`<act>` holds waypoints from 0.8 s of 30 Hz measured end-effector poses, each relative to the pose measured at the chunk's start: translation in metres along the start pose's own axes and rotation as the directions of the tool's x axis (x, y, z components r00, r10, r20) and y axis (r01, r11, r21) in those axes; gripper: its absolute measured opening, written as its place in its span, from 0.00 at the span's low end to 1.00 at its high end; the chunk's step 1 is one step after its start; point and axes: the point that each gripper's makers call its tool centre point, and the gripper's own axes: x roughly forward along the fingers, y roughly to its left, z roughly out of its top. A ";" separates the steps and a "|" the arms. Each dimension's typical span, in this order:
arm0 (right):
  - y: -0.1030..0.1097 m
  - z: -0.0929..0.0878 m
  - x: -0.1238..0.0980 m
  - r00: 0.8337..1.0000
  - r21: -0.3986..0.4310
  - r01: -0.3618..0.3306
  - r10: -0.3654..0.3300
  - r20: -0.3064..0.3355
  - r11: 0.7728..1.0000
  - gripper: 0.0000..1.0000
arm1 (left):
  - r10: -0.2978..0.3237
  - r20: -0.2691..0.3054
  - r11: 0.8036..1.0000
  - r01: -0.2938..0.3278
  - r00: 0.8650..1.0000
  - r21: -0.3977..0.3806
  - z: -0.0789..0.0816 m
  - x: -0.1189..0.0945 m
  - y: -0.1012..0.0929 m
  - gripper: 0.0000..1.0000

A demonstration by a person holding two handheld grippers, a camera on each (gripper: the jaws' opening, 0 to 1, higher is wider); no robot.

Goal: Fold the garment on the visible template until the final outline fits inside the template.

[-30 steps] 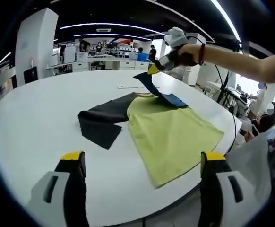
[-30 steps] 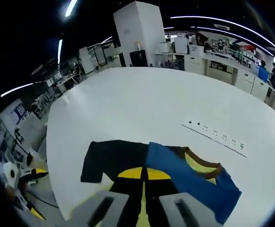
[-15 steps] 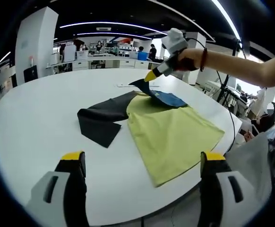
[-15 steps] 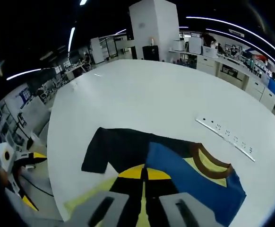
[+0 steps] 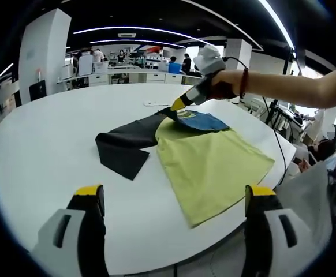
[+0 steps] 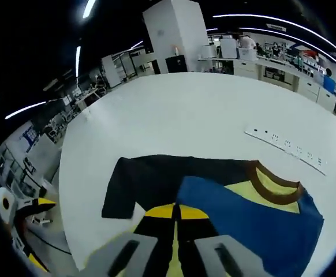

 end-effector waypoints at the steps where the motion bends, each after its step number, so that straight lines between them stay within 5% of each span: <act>1: 0.000 -0.002 0.003 1.000 0.010 -0.001 0.001 -0.001 1.000 0.00 | 0.002 -0.005 1.000 -0.002 1.000 0.006 0.000 0.001 0.000 0.99; 13: 0.014 -0.042 0.034 0.994 -0.009 -0.053 0.052 -0.096 0.999 0.00 | 0.010 -0.016 1.000 -0.010 1.000 0.016 -0.002 0.002 0.002 0.99; 16: 0.012 -0.050 0.037 0.992 -0.075 -0.047 0.038 -0.123 0.996 0.11 | 0.015 -0.018 1.000 -0.015 1.000 0.015 -0.004 0.002 0.004 0.99; 24: 0.004 -0.036 0.028 0.998 -0.198 -0.026 0.015 -0.061 0.980 0.52 | 0.017 -0.020 1.000 -0.017 1.000 0.017 -0.003 0.004 0.006 0.99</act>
